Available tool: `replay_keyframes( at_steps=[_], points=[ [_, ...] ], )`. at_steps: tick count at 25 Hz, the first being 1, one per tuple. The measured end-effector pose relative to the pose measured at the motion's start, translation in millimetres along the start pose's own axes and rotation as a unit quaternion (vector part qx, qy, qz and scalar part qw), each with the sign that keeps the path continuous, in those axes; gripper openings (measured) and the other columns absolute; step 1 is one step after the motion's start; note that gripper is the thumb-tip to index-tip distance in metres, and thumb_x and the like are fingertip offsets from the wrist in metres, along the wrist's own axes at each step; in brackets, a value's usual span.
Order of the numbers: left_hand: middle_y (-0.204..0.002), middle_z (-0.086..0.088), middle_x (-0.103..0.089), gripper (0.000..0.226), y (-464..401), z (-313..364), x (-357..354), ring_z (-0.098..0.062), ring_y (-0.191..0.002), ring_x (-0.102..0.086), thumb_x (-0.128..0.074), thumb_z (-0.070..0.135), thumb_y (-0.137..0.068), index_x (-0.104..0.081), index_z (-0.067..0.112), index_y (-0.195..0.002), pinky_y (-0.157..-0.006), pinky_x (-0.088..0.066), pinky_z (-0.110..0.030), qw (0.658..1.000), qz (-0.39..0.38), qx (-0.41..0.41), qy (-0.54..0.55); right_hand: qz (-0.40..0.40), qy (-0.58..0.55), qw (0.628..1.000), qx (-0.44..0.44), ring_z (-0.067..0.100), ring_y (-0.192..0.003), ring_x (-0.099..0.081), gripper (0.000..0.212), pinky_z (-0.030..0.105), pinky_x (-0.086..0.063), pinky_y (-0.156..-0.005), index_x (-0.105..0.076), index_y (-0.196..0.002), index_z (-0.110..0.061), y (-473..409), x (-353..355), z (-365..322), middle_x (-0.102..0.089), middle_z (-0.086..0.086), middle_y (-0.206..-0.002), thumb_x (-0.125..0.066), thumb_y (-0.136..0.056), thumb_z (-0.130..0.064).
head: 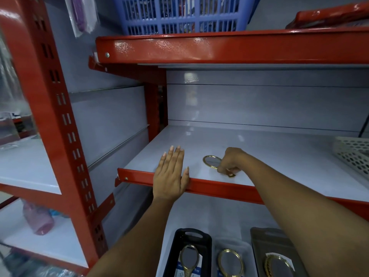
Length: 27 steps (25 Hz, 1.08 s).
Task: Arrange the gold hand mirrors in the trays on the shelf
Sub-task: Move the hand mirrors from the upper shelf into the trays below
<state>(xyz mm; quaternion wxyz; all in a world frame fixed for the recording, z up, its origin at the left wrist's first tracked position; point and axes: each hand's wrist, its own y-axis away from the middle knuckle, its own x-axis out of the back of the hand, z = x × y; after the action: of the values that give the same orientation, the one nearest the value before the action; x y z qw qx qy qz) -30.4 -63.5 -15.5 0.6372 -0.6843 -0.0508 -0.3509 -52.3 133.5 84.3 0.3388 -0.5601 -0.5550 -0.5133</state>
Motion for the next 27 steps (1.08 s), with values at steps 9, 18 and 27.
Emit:
replay_keyframes(
  at_steps=[9,18,27],
  points=[
    [-0.142,-0.013,-0.048,0.062,0,-7,2,-0.025,-0.138,-0.034,-0.013,0.038,-0.102,-0.048,0.000,-0.137,-0.117,-0.020,-0.036,1.000,-0.006,-0.001,-0.005,-0.093,-0.020,0.995,-0.006,0.015,-0.049,-0.044,0.009,0.023,-0.036,-0.048,-0.054,-0.067,-0.004,-4,2,-1,-0.048,0.006,-0.059,-0.059,-0.073,-0.001],
    [-0.141,-0.014,-0.049,0.062,0,-7,1,-0.026,-0.137,-0.035,-0.013,0.037,-0.102,-0.050,0.000,-0.135,-0.117,-0.020,-0.037,1.000,0.001,-0.007,-0.022,-0.154,-0.319,0.935,-0.017,0.010,-0.062,-0.070,0.026,0.018,-0.058,-0.056,-0.072,-0.098,-0.002,6,23,30,-0.075,0.005,-0.072,-0.079,-0.073,-0.006],
    [-0.138,-0.015,-0.052,0.059,1,-7,-3,-0.029,-0.135,-0.039,-0.016,0.034,-0.102,-0.051,-0.002,-0.133,-0.115,-0.026,-0.040,0.999,0.031,-0.019,-0.035,-0.104,-0.555,0.822,0.082,0.010,-0.067,-0.074,0.014,0.017,-0.059,-0.058,-0.071,-0.091,-0.003,84,1,55,-0.076,0.006,-0.075,-0.074,-0.077,-0.003]
  ],
)
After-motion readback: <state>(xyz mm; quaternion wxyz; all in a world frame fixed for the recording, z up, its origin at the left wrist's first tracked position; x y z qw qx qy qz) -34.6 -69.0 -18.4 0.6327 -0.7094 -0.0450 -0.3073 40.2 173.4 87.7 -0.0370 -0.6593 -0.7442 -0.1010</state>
